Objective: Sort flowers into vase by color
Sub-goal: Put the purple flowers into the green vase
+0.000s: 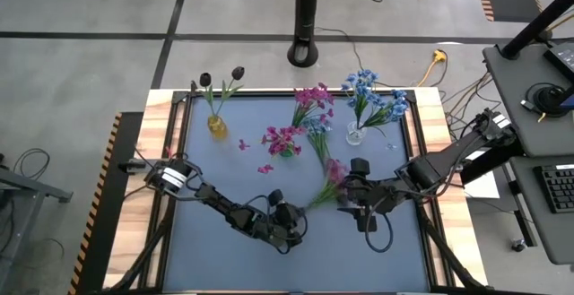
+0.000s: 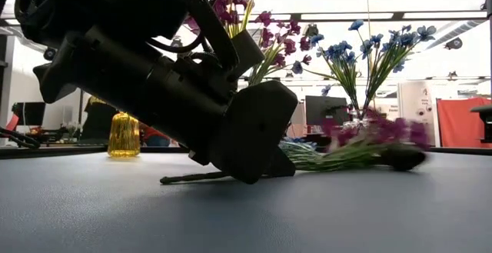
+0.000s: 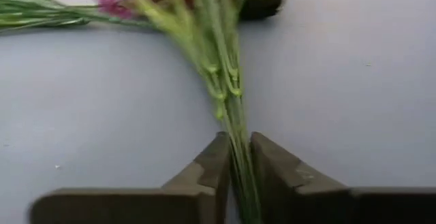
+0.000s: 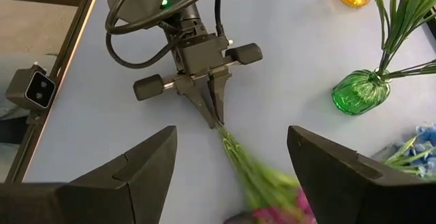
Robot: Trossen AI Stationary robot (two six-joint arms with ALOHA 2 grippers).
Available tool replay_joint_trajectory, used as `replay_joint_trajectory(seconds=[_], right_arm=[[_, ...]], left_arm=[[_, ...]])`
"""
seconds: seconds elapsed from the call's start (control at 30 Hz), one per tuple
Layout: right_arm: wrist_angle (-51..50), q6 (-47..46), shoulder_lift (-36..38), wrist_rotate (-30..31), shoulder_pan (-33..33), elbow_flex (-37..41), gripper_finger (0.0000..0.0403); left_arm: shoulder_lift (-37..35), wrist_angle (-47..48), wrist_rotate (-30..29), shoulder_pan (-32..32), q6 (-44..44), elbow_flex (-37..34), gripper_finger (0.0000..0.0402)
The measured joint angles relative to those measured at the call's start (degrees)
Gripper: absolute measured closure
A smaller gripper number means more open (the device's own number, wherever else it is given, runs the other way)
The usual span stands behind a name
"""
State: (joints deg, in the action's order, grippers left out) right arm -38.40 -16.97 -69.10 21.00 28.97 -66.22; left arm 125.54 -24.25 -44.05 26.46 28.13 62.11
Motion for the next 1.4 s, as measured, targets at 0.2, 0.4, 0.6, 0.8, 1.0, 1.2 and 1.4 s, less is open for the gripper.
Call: replay_joint_trajectory(seconds=[0.2, 0.4, 0.6, 0.8, 1.0, 1.2, 1.4], right_arm=[[0.11, 0.00, 0.00, 0.02, 0.00, 0.00, 0.0133], [0.11, 0.18, 0.00, 0.00, 0.02, 0.00, 0.0129], [0.36, 1.41, 0.02, 0.00, 0.06, -0.18, 0.0129], [6.35, 8.46, 0.16, -0.12, 2.50, -1.47, 0.0135], [12.97, 17.58, 1.21, 0.01, 6.50, -2.82, 0.0136], [15.12, 21.12, 2.89, -0.02, 9.00, -2.82, 0.0143], [15.54, 21.79, 3.34, 0.02, 9.11, -1.26, 0.0143]], left_arm=[[-0.36, 0.55, -0.40, -0.03, 0.39, -0.01, 0.0390], [-4.71, 2.89, -1.16, 0.37, -0.35, -0.15, 0.0397], [-12.26, 8.42, -4.37, 2.97, -2.71, -2.90, 0.0399], [-20.78, 7.72, -4.59, 7.33, -4.80, -8.83, 0.0400], [-31.02, 1.34, -5.77, 11.40, -7.81, -16.66, 0.0401], [-37.32, -15.31, -6.25, 16.68, -18.74, -25.39, 0.0401], [-36.11, -43.77, -6.15, 18.90, -30.88, -33.74, 0.0401]])
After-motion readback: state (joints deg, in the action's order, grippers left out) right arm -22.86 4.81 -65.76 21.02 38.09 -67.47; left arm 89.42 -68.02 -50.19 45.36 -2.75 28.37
